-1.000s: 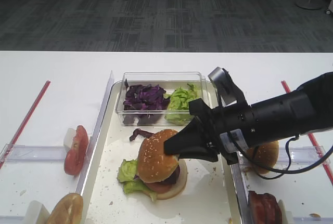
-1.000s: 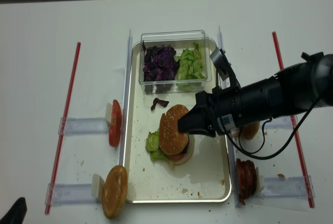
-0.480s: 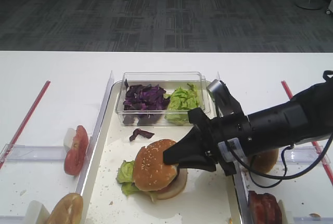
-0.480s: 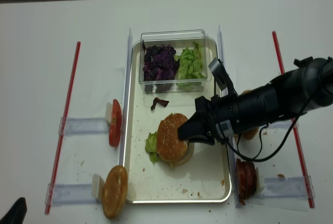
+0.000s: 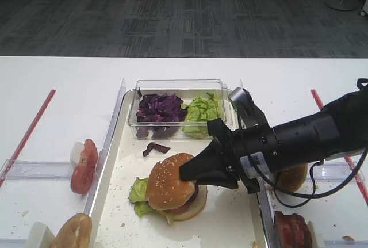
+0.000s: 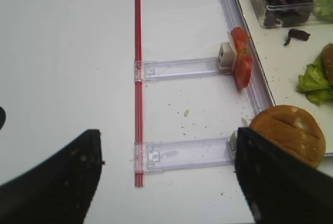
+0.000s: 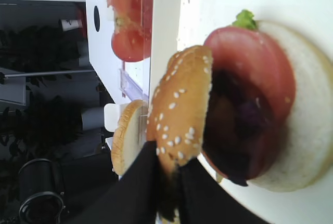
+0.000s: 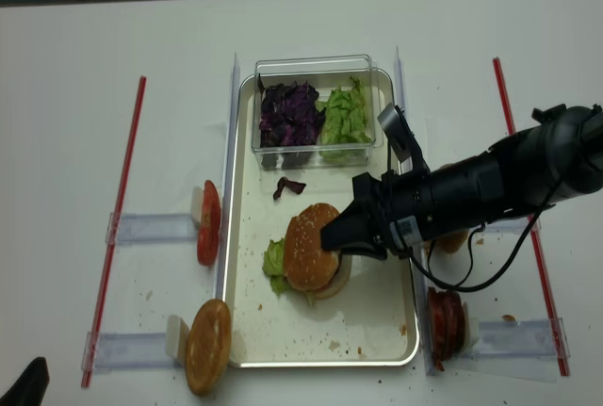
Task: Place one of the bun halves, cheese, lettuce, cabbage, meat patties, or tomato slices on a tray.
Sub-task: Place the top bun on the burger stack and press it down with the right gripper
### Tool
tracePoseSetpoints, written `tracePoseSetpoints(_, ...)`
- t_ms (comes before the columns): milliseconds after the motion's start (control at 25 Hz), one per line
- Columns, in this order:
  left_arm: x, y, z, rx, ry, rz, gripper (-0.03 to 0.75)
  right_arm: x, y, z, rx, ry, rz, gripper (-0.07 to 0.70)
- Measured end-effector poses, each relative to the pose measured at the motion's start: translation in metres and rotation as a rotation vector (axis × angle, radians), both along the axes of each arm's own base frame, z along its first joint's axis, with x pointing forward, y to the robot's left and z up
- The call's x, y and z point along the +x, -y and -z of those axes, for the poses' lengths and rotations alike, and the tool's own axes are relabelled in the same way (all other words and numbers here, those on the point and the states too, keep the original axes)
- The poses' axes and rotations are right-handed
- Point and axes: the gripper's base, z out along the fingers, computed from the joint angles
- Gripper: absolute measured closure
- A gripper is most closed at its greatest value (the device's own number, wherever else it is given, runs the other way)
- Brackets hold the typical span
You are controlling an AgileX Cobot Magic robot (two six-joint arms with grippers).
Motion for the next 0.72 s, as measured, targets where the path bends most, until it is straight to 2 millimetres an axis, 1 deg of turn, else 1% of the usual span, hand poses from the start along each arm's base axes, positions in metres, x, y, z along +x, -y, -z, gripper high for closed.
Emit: tracePoseSetpoints(720, 0.0000, 0.0000, 0.0000, 0.000, 0.000, 0.000, 0.223, 0.0043, 0.0013, 0.0024, -0.029, 0.006, 0.049, 0.513)
